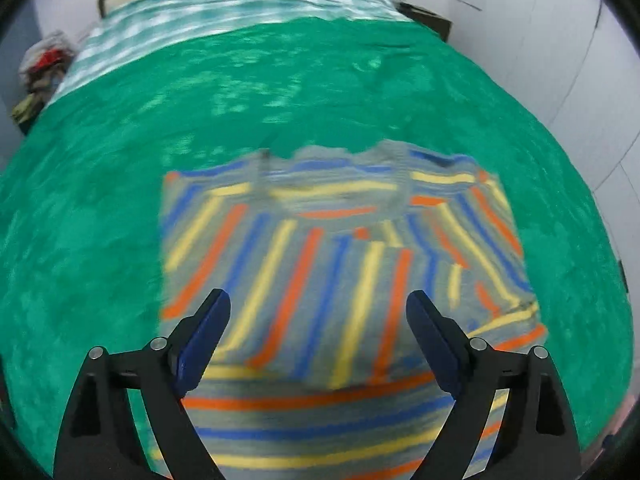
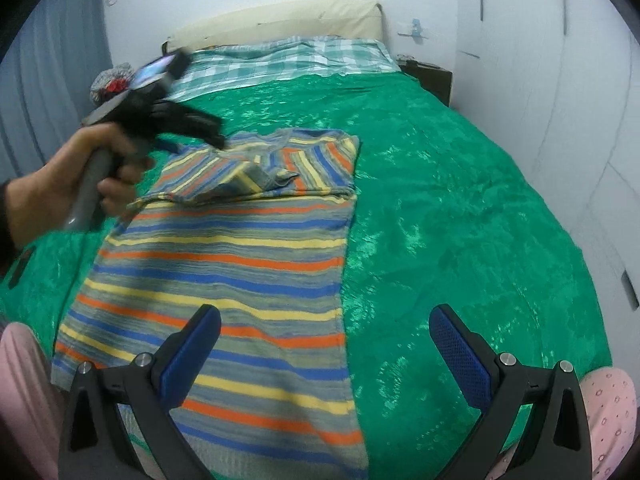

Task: Fold small clothes

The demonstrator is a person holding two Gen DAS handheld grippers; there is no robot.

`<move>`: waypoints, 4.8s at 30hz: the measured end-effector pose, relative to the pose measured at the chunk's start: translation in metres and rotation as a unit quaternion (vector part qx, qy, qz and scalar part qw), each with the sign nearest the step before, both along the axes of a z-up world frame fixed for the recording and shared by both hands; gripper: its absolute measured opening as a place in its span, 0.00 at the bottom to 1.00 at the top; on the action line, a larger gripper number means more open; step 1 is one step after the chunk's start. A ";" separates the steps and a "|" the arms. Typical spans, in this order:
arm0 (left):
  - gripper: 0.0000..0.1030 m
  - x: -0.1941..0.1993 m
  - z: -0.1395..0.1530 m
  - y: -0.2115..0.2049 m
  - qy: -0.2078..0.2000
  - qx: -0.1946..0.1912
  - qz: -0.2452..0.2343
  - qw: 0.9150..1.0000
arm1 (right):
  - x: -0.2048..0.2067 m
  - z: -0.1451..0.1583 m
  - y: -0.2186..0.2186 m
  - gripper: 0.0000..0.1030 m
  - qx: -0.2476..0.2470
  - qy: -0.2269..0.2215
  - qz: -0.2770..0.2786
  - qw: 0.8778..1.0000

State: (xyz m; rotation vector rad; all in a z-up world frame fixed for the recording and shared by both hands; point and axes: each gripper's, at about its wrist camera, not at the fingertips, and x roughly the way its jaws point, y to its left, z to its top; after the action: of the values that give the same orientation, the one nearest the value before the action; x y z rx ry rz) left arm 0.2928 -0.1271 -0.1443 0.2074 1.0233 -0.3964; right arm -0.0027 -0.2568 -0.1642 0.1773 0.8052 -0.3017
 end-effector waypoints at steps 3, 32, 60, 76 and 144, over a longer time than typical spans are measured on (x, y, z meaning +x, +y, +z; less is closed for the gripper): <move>0.96 -0.024 0.013 0.019 -0.036 0.036 -0.002 0.999 | 0.003 -0.007 -0.009 1.00 0.020 0.007 -0.013 1.000; 0.20 0.021 -0.095 0.110 -0.051 0.114 0.057 0.991 | 0.016 -0.027 -0.005 1.00 0.025 0.044 -0.015 0.999; 0.98 -0.180 0.055 0.086 -0.079 0.017 0.087 0.993 | -0.010 0.016 -0.001 1.00 0.003 -0.029 -0.040 0.999; 0.98 -0.224 0.063 0.089 -0.080 0.014 0.093 0.992 | -0.019 0.039 0.017 1.00 -0.034 -0.016 -0.041 0.998; 0.98 -0.223 -0.012 0.160 0.010 0.037 0.114 0.993 | -0.021 0.050 0.032 1.00 -0.133 0.095 -0.003 0.987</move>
State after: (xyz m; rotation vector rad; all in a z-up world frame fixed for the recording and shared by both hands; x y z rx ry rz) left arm 0.0697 0.0324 -0.1565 0.1507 1.0690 -0.1530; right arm -0.0236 -0.2250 -0.1147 -0.1019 0.9448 -0.4321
